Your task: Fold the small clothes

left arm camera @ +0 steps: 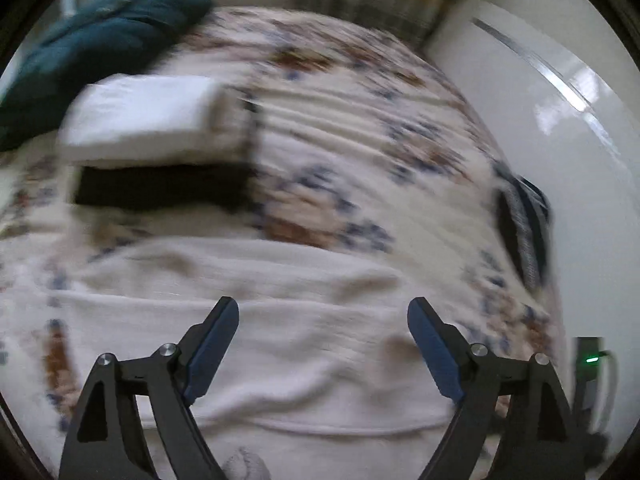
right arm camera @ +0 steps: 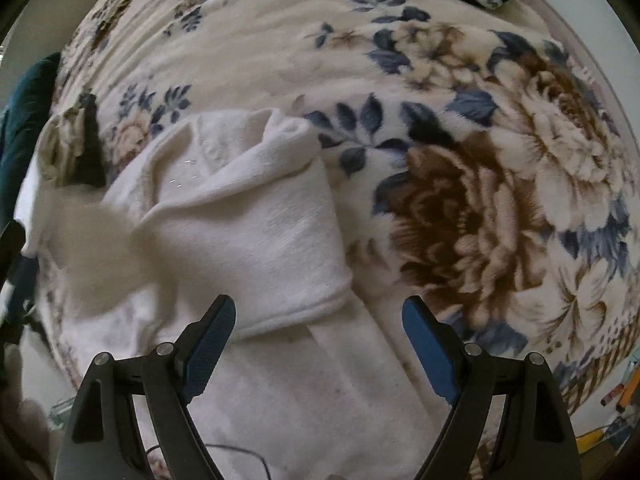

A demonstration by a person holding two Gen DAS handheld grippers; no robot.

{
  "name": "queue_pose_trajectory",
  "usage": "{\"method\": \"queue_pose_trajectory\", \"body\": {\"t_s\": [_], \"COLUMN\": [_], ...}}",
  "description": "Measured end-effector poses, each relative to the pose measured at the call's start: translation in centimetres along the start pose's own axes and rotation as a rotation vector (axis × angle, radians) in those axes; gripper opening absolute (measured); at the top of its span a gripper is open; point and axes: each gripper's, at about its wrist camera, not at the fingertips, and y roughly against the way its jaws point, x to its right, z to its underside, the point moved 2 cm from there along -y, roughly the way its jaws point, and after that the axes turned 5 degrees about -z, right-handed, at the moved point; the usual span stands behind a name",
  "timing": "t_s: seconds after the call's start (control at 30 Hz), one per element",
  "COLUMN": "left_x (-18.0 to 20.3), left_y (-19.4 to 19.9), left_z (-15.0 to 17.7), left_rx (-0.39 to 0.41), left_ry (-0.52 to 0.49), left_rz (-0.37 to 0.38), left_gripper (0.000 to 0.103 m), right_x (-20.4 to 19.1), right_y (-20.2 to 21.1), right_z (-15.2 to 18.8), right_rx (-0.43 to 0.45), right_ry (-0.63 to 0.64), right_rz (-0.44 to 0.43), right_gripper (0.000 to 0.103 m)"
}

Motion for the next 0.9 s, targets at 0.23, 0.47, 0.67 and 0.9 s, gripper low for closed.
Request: {"method": "queue_pose_trajectory", "body": {"t_s": [0.23,0.47,0.67,0.9], "left_x": [-12.0,-20.1,-22.0,-20.6], "left_y": [2.2,1.8,0.1,-6.2], "left_z": [1.1,4.2,5.7,3.8], "left_rx": [0.067,-0.023,-0.097,-0.133], "left_ry": [0.056,0.138,0.165,0.094], "left_rz": [-0.364,-0.506,-0.482,-0.46], "left_gripper": [0.086,0.086,0.086,0.086], "right_x": [-5.9,-9.5,-9.0,-4.1], "right_y": [-4.9,-8.3,-1.8,-1.9], "right_z": [-2.8,-4.5,-1.8,-3.6], "right_rx": [-0.022,0.028,0.114,0.081], "right_ry": [0.027,0.114,0.17,0.086], "right_rz": [-0.135,0.057,0.222,0.247], "right_gripper": [0.087,0.006,0.006,0.006]}}
